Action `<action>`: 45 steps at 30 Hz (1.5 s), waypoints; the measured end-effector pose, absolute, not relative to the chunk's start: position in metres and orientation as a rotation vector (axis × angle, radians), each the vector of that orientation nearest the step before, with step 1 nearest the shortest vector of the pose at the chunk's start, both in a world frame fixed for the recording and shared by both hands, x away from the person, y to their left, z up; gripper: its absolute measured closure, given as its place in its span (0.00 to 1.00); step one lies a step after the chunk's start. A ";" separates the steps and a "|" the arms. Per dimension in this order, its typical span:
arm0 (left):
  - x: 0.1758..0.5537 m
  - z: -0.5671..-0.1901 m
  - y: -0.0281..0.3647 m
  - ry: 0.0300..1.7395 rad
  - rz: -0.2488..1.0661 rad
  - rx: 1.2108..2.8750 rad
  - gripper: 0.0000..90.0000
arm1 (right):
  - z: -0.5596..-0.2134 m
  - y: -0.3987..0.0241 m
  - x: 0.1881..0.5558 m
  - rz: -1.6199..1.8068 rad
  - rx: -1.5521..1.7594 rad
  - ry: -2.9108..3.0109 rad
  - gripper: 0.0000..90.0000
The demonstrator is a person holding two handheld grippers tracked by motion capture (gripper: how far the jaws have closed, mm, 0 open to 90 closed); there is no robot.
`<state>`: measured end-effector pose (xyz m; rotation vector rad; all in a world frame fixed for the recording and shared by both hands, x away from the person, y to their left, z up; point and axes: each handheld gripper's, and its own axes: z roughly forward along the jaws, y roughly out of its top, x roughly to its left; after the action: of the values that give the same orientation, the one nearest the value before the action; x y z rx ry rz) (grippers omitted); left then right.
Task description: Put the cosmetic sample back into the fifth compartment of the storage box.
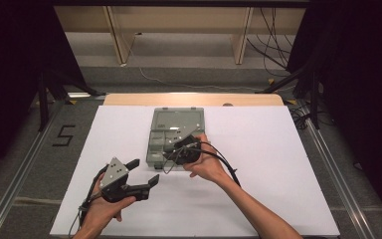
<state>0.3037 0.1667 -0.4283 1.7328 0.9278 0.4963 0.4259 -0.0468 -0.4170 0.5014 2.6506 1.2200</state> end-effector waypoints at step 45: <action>0.304 -0.426 0.170 0.931 0.531 1.722 0.18 | -0.446 0.009 0.456 1.250 0.874 2.620 0.90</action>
<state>0.3036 0.1698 -0.4261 1.7218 0.9314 0.5312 0.4562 0.0088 -0.4461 0.8738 2.6203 1.2495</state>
